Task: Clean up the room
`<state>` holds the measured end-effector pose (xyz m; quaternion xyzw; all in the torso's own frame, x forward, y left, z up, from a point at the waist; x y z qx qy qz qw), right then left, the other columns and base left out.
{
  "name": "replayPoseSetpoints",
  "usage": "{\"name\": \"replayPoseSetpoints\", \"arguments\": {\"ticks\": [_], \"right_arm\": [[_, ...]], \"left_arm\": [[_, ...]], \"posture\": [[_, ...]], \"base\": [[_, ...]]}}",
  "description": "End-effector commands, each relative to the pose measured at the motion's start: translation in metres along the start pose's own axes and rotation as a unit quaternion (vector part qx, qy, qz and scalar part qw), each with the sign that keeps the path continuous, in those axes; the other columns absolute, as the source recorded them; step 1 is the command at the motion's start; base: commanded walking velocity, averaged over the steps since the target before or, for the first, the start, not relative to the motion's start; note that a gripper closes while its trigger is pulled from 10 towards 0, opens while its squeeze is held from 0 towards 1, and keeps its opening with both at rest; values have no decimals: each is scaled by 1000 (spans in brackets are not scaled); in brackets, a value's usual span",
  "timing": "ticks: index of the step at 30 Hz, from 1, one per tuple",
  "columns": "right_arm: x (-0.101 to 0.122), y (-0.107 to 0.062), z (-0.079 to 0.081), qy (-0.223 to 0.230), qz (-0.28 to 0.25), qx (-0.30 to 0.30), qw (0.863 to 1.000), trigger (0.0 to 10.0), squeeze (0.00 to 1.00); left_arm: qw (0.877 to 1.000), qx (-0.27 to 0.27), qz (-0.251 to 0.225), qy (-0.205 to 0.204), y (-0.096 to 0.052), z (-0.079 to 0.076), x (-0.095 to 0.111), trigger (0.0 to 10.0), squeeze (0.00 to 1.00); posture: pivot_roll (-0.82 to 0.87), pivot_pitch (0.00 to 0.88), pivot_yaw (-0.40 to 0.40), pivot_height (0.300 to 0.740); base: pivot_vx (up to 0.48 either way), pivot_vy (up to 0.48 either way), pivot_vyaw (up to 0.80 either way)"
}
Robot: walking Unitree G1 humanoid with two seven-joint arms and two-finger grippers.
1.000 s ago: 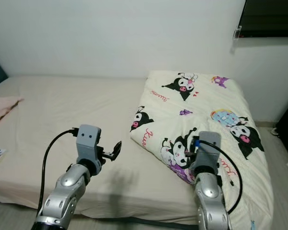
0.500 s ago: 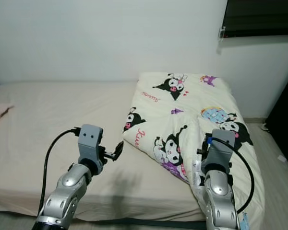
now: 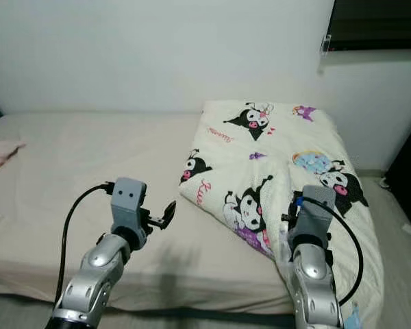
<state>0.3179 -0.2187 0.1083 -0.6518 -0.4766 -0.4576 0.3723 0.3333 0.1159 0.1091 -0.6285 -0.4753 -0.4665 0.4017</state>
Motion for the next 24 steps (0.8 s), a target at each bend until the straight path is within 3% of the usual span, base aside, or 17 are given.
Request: {"name": "replayPoseSetpoints", "arguments": {"ticks": [1,13,24], "right_arm": [[-4,-2,0,8,7,-1,1000,10000,0],[-2,-3,0,12,2,-1,1000,10000,0],[8,4,-11,21,-16,-9,1000,10000,0]], "left_arm": [[1000,7,10,2,-3,4,-6,10000,0],[1000,-1,12,1,-2,1,-6,10000,0],[1000,-4,13,-1,-3,-1,-8,10000,0]], "posture": [[-24,65,60,612],[-27,63,64,607],[-29,70,61,607]], "base": [[0,0,0],[0,0,0],[0,0,0]]}}
Point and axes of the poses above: a point about 5 cm out from each wrist's last joint towards the gripper, its own y axis pointing out of the wrist towards the gripper, its own x axis along the axis of the wrist's last joint, z = x × y, the point moved 4 cm from there along y, pointing out of the wrist towards the gripper, and after that the axes turned 15 degrees about -y, right-handed, at the moved point
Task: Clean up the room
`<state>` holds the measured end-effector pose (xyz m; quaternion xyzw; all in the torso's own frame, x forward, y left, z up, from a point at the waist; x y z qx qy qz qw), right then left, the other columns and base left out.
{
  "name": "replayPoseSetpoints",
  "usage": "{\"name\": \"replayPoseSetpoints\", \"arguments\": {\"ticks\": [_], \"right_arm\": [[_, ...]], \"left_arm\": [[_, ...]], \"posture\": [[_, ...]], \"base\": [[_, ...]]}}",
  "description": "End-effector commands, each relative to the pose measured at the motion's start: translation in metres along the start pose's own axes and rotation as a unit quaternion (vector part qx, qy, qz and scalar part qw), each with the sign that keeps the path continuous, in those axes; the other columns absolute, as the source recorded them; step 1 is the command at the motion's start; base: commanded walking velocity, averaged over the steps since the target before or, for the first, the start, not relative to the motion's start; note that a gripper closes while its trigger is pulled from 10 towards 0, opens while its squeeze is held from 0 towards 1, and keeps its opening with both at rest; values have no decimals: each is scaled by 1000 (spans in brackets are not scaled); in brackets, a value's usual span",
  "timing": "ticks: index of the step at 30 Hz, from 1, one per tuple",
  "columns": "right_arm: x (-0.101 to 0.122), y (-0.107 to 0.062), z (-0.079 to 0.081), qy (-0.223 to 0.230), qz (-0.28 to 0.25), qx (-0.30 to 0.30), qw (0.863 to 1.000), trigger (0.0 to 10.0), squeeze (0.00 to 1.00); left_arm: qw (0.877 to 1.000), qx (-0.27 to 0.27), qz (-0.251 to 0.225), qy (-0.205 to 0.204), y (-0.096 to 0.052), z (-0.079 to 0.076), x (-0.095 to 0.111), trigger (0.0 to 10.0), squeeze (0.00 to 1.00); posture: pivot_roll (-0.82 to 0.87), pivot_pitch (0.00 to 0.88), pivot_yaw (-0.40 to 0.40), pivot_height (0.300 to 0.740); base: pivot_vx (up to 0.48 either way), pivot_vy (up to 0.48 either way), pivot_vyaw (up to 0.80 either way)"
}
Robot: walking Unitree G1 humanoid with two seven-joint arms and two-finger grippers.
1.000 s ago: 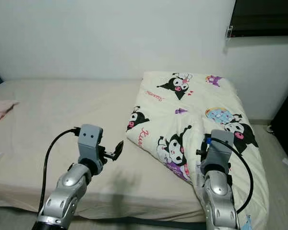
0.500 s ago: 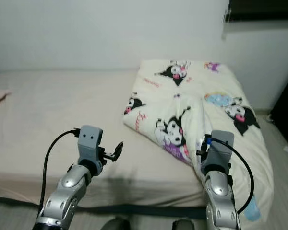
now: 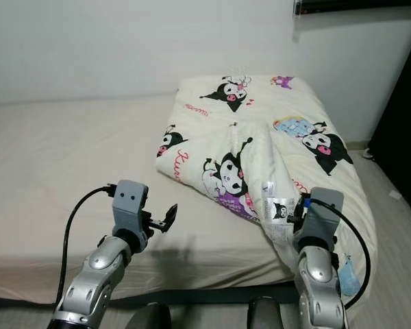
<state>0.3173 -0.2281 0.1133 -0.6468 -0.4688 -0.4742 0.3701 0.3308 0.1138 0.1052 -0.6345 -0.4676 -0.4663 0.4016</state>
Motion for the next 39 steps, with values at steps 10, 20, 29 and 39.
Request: {"name": "replayPoseSetpoints", "arguments": {"ticks": [10,20,29,39], "right_arm": [[31,45,-6,-2,-45,18,999,10000,0],[58,91,-20,160,-72,37,984,10000,1000],[30,97,2,197,8,92,976,10000,1000],[21,97,12,241,23,120,963,10000,1000]], "left_arm": [[1000,18,-24,-2,-3,10,11,10000,0],[998,36,-53,6,-20,25,28,10000,0],[997,48,-49,26,-35,35,33,10000,0],[997,52,-46,42,-40,41,40,10000,0]], "posture": [[-3,122,46,597],[73,174,27,597],[136,210,31,597],[160,219,45,597]], "base": [[0,0,0],[0,0,0],[0,0,0],[0,0,0]]}}
Point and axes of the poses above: a point about 5 cm out from each wrist's last joint towards the gripper, its own y axis pointing out of the wrist towards the gripper, its own x axis along the axis of the wrist's last joint, z = x × y, the point moved 4 cm from there along y, pointing out of the wrist towards the gripper, and after that the axes turned 15 degrees about -y, right-handed, at the moved point
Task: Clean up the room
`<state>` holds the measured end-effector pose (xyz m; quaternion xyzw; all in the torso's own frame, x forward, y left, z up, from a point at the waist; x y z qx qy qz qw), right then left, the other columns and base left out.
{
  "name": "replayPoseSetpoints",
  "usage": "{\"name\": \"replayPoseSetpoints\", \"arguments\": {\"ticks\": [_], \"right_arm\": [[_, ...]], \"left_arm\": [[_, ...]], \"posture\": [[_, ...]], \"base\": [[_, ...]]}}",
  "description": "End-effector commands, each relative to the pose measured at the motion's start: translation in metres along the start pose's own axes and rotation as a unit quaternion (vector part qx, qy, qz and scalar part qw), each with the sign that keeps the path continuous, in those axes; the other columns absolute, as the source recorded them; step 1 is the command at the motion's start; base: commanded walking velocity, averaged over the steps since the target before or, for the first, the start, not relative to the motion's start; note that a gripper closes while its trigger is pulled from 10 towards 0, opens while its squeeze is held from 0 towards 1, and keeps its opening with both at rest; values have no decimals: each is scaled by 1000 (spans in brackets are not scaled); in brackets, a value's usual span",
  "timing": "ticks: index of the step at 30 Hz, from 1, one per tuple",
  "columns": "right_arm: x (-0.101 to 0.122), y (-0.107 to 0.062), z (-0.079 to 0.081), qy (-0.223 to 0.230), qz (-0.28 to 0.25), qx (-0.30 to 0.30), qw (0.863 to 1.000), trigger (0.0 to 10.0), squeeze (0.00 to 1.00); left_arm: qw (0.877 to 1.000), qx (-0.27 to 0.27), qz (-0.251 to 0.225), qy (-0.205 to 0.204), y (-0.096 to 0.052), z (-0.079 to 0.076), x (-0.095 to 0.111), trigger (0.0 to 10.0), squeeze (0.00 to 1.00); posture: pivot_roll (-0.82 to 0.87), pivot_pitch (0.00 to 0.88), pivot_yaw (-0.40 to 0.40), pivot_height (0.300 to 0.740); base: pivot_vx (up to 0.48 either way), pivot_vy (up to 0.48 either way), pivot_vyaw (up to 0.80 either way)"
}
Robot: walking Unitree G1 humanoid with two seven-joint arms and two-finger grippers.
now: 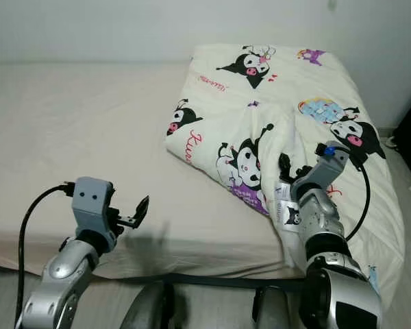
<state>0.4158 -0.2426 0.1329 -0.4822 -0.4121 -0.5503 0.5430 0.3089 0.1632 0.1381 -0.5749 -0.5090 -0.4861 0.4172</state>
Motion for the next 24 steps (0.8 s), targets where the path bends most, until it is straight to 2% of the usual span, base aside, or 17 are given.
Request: {"name": "replayPoseSetpoints", "arguments": {"ticks": [1,2,3,4,5,6,16,19,23,24], "right_arm": [[-7,0,3,10,13,11,1000,10000,1000],[-7,0,3,10,13,11,1000,10000,1000],[-8,0,4,8,14,16,1000,10000,890],[-8,0,4,8,14,16,1000,10000,890],[-8,0,4,6,15,18,1000,39,39],[-9,0,4,6,14,19,1000,0,0],[-11,-2,3,-8,11,26,1000,0,0],[-13,-3,5,-21,12,37,999,0,0],[-15,-3,15,-56,12,74,996,0,0],[-15,-3,15,-56,12,74,996,0,0]], "left_arm": [[1000,7,9,12,-4,8,1,10000,0],[1000,7,9,12,-4,8,1,10000,0],[1000,7,10,13,-3,8,1,10000,0],[1000,7,10,13,-3,8,1,10000,0],[1000,8,10,14,-3,8,1,10000,0],[1000,8,11,14,-3,8,1,10000,0],[1000,-2,11,7,-2,4,2,10000,0],[1000,-27,12,-2,-4,-3,2,10000,0],[993,-115,19,-27,-10,-15,9,10000,0],[993,-115,19,-27,-10,-15,9,10000,0]], "posture": [[159,218,46,597],[159,218,46,597],[158,217,47,597],[158,217,47,597],[158,217,47,597],[158,217,47,597],[148,213,47,597],[143,211,44,597],[125,203,35,597],[125,203,35,597]], "base": [[0,0,0],[0,0,0],[0,0,0],[0,0,0],[0,0,0],[0,0,0],[0,0,0],[0,0,0],[0,0,0],[0,0,0]]}}
Point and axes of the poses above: a point about 5 cm out from each wrist's last joint towards the gripper, its own y axis pointing out of the wrist towards the gripper, its own x axis along the axis of the wrist's last joint, z = x × y, the point moved 4 cm from there along y, pointing out of the wrist towards the gripper, and after that the axes turned 15 degrees about -y, right-handed, at the moved point
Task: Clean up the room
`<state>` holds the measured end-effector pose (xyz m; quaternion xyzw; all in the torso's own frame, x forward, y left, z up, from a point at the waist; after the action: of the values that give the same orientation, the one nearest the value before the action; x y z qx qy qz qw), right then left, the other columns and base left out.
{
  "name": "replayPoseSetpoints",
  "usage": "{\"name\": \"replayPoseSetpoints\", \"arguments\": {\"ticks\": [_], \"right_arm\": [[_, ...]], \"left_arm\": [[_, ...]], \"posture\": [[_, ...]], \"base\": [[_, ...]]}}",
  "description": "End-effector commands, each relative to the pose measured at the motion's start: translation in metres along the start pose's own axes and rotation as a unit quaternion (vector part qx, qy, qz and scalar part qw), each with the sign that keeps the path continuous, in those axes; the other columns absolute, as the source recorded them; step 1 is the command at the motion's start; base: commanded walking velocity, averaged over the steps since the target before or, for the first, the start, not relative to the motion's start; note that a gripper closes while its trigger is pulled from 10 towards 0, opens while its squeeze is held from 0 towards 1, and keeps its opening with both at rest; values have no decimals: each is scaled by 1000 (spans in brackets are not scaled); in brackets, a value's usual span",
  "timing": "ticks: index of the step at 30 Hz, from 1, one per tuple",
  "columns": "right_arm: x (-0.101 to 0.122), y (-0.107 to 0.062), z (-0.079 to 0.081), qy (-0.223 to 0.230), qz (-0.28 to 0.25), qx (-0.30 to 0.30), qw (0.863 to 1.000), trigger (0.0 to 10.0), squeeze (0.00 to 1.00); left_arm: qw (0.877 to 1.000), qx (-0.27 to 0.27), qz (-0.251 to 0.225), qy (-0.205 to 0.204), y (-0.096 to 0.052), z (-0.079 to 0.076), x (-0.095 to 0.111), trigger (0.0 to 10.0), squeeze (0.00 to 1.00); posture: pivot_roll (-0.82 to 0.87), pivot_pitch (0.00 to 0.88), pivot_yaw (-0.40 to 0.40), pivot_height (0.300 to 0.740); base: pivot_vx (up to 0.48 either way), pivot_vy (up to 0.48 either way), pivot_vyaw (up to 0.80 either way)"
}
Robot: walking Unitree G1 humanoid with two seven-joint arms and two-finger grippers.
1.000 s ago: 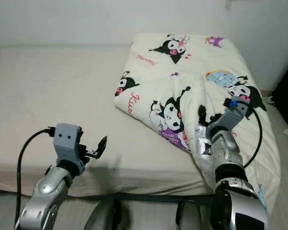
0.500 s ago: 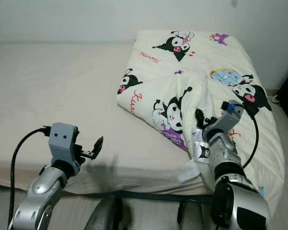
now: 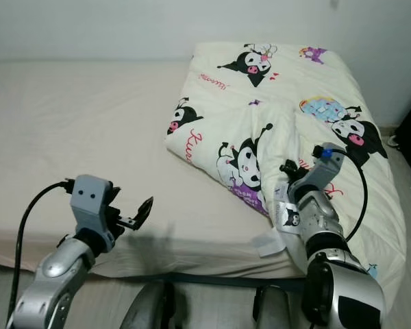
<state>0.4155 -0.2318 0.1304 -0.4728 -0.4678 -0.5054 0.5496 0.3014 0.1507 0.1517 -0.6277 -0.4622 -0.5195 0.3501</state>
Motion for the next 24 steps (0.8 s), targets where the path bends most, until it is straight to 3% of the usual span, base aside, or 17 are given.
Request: {"name": "replayPoseSetpoints", "arguments": {"ticks": [1,3,4,5,7,9,10,11,15,19,21,23,24], "right_arm": [[-10,-2,7,-11,15,18,1000,0,0],[-12,-1,22,-44,16,63,997,0,0],[-12,-1,22,-44,16,63,997,0,0],[-15,-1,36,-67,16,102,992,0,0],[-15,-1,36,-67,16,102,992,0,0],[-25,-5,73,-118,15,201,972,0,0],[-25,-5,73,-118,15,201,972,0,0],[-30,-9,88,-137,16,241,961,0,0],[-44,-21,125,-179,16,333,926,0,0],[-48,-25,135,-190,16,359,914,0,0],[-56,-34,148,-206,19,399,893,0,0],[-59,-37,151,-211,20,411,887,0,0],[-64,-42,155,-221,24,427,876,0,0]], "left_arm": [[1000,-14,12,-7,-5,0,-2,10000,0],[997,-78,16,-23,-10,-9,5,10000,0],[997,-78,16,-23,-10,-9,5,10000,0],[993,-117,24,-22,-15,-15,8,10000,0],[993,-117,24,-22,-15,-15,8,10000,0],[984,-172,48,-10,-24,-21,9,10000,0],[984,-172,48,-10,-24,-21,9,10000,0],[982,-182,55,0,-25,-21,8,10000,0],[987,-156,39,24,-22,-7,15,10000,0],[988,-148,31,27,-22,-2,20,10000,0],[991,-131,12,33,-21,5,30,10000,0],[992,-124,5,35,-21,8,33,10000,0],[993,-113,-4,34,-21,13,38,10000,0]], "posture": [[125,203,35,597],[116,200,32,597],[116,200,32,597],[108,196,29,597],[108,196,29,597],[100,189,23,597],[100,189,23,597],[94,186,20,597],[90,182,17,597],[91,180,15,597],[92,175,9,597],[92,175,9,597],[91,172,7,597]], "base": [[0,0,0],[0,0,0],[0,0,0],[0,0,0],[0,0,0],[0,0,0],[0,0,0],[0,0,0],[0,0,0],[0,0,0],[0,0,0],[0,0,0],[0,0,0]]}}
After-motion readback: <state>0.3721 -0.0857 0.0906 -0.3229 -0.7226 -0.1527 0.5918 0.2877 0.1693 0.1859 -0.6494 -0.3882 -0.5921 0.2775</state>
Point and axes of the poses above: a point about 5 cm out from each wrist's last joint towards the gripper, its own y axis pointing out of the wrist towards the gripper, its own x axis along the axis of the wrist's last joint, z = x × y, the point moved 4 cm from there along y, pointing out of the wrist towards the gripper, and after that the axes turned 15 degrees about -y, right-handed, at the moved point
